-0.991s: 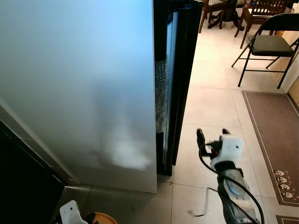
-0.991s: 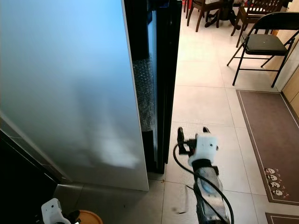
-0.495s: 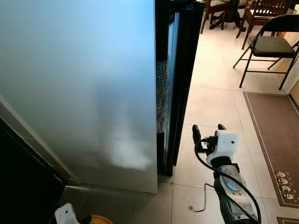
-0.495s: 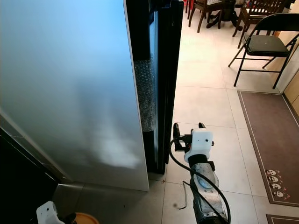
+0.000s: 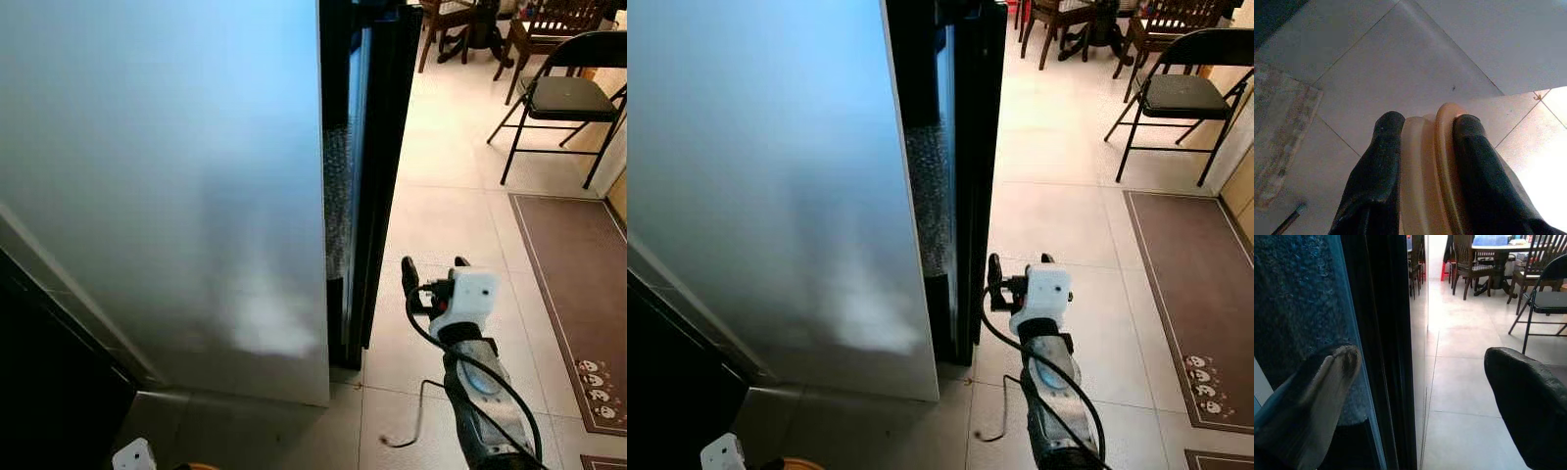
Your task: Restocking fridge
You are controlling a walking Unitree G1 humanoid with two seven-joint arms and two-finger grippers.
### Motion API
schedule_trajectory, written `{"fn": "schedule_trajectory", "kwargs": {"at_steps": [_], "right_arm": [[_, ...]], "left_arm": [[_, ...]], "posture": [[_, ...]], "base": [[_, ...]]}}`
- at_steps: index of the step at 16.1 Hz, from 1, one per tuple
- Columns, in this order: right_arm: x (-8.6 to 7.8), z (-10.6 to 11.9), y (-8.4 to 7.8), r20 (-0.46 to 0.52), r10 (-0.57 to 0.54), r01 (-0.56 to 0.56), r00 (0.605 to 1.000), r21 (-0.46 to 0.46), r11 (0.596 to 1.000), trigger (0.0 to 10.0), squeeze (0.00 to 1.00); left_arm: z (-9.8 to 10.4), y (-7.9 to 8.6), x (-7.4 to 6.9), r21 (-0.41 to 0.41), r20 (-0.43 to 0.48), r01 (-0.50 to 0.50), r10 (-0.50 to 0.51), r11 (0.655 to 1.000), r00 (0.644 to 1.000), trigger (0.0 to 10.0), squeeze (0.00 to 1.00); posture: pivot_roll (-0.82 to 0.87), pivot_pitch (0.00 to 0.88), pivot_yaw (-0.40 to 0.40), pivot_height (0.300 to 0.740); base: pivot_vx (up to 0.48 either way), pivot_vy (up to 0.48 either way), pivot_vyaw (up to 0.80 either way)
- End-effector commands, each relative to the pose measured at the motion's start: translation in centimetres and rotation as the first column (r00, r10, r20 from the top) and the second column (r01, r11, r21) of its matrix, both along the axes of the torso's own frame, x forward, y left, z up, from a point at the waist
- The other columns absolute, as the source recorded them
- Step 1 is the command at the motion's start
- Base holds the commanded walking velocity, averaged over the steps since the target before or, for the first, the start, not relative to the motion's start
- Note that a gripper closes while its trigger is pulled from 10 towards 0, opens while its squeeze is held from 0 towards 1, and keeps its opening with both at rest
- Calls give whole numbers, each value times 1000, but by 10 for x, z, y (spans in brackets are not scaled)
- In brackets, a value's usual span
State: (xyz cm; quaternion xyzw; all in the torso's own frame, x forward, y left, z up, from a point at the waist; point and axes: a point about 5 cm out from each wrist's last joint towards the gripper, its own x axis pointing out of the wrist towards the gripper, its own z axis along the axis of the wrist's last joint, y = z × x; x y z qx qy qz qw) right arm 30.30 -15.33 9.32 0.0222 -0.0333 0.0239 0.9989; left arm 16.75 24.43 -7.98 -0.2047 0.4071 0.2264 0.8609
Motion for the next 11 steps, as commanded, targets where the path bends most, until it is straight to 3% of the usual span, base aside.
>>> {"fn": "schedule_trajectory", "kwargs": {"at_steps": [1, 7, 9, 11], "right_arm": [[1, -1, 2, -13, -2, 2, 1000, 15, 1000, 10000, 0], [6, 0, 4, -23, -2, 3, 1000, 25, 1000, 10000, 0], [9, 2, 5, -32, -25, 29, 999, 127, 991, 10000, 0], [14, 8, 5, -15, -33, 35, 999, 126, 991, 10000, 0]], "left_arm": [[-2, 6, -9, 7, -32, -1, 1, 1000, 999, 10000, 0], [-3, 6, -10, 7, -32, -9, 9, 1000, 999, 10000, 0], [-4, 7, -13, 17, -48, -1, 2, 1000, 999, 10000, 0], [-4, 8, -15, 22, -56, 15, -14, 1000, 998, 10000, 0]], "posture": [[-152, 0, 74, 740], [-144, 0, 45, 740], [-144, 0, 43, 740], [-141, 0, 41, 740]], "base": [[0, 0, 0], [0, 0, 0], [244, 0, 0], [242, 0, 0]]}}
